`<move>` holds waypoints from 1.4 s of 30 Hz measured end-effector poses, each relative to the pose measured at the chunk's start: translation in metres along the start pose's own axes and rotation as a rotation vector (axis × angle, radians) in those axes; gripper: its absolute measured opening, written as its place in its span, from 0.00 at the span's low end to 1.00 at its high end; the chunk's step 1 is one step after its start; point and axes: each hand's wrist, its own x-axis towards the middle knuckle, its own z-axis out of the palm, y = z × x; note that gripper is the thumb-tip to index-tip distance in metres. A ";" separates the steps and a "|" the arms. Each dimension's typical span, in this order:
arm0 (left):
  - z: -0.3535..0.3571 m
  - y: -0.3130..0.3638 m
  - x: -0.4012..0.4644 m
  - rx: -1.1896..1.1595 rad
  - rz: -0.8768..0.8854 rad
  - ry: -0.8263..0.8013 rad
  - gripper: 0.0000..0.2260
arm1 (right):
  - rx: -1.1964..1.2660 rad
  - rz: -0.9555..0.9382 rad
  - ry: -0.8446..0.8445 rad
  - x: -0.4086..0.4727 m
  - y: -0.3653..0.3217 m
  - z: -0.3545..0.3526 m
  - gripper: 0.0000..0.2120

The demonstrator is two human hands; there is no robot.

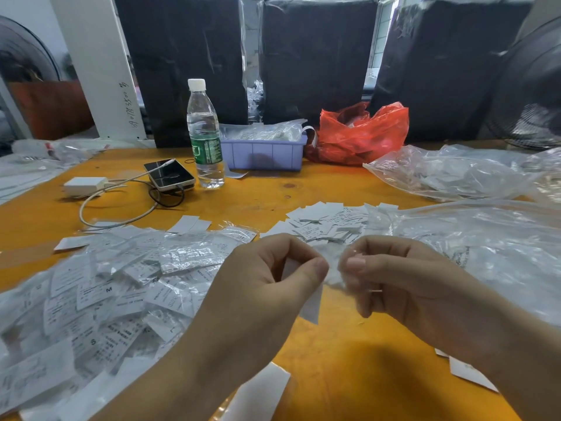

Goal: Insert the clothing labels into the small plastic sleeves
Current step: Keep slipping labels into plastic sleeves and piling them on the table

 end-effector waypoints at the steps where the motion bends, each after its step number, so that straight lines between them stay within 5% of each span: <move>1: 0.001 0.001 0.000 0.011 0.017 0.024 0.06 | -0.017 0.020 -0.015 0.000 0.002 0.000 0.11; 6: 0.003 0.000 -0.003 0.338 0.266 0.200 0.05 | -0.103 0.230 -0.043 0.002 0.009 0.002 0.23; 11: 0.002 0.002 -0.004 0.653 0.528 0.168 0.04 | 0.002 0.285 -0.195 -0.001 0.003 -0.002 0.31; 18: 0.003 0.002 -0.005 0.739 0.590 0.106 0.03 | 0.046 0.137 -0.126 0.001 0.002 0.003 0.12; 21: 0.004 0.000 -0.006 0.686 0.501 0.058 0.04 | 0.059 0.091 -0.091 0.003 0.005 0.000 0.08; 27: 0.001 -0.001 -0.003 0.141 0.104 0.080 0.09 | 0.057 0.025 0.075 0.006 0.002 -0.004 0.05; 34: 0.000 -0.005 0.004 -0.056 -0.092 0.103 0.21 | 0.025 -0.054 0.079 0.002 0.001 -0.002 0.02; 42: -0.002 -0.005 0.007 -0.308 -0.285 0.085 0.08 | 0.012 -0.089 0.046 0.001 0.002 -0.003 0.09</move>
